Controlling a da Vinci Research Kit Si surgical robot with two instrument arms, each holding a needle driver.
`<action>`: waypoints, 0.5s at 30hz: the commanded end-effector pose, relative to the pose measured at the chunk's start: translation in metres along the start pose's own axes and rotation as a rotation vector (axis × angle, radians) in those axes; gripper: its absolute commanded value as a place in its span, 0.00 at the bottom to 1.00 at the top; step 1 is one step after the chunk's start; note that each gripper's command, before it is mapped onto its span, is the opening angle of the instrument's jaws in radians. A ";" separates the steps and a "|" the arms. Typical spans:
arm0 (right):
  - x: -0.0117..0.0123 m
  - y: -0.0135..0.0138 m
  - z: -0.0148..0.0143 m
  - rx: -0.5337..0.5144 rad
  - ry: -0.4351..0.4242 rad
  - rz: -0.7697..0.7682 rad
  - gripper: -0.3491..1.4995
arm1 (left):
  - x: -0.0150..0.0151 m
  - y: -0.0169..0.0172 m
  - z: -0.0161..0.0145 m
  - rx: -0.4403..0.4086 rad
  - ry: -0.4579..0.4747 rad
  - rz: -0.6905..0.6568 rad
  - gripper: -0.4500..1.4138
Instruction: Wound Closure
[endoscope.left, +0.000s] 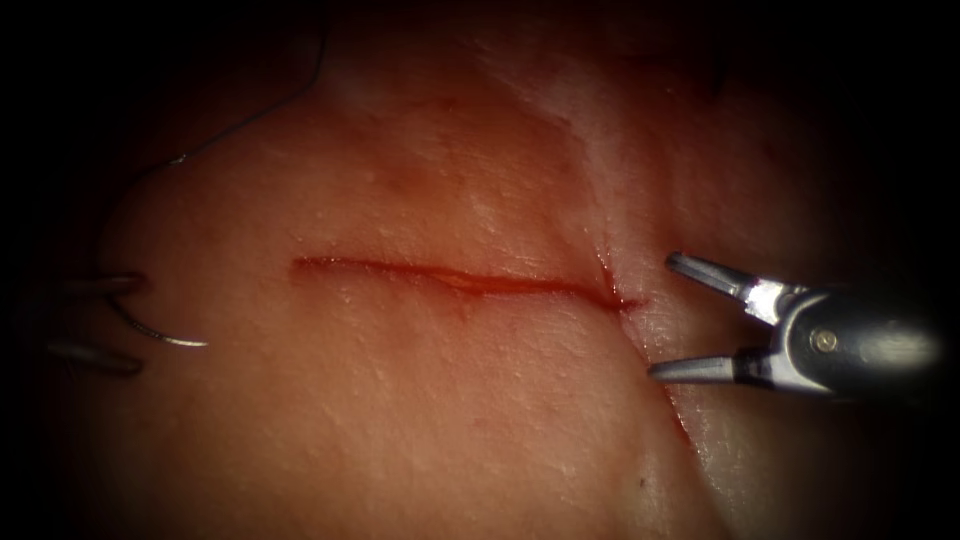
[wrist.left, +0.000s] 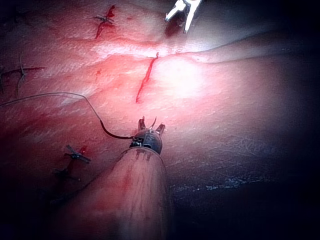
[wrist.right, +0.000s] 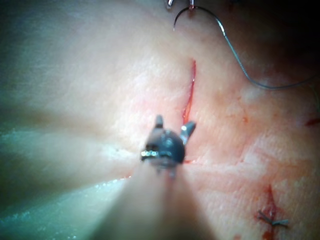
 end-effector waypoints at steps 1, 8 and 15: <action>-0.0001 -0.0003 0.0009 0.001 0.002 -0.001 0.61 | -0.0004 0.0003 0.0014 -0.005 -0.022 0.012 0.33; -0.0001 -0.0003 0.0009 0.001 0.002 -0.001 0.60 | -0.0016 0.0005 0.0023 -0.018 -0.086 0.027 0.34; -0.0001 -0.0003 0.0009 0.001 0.002 -0.001 0.59 | -0.0023 0.0007 0.0028 -0.020 -0.108 0.034 0.19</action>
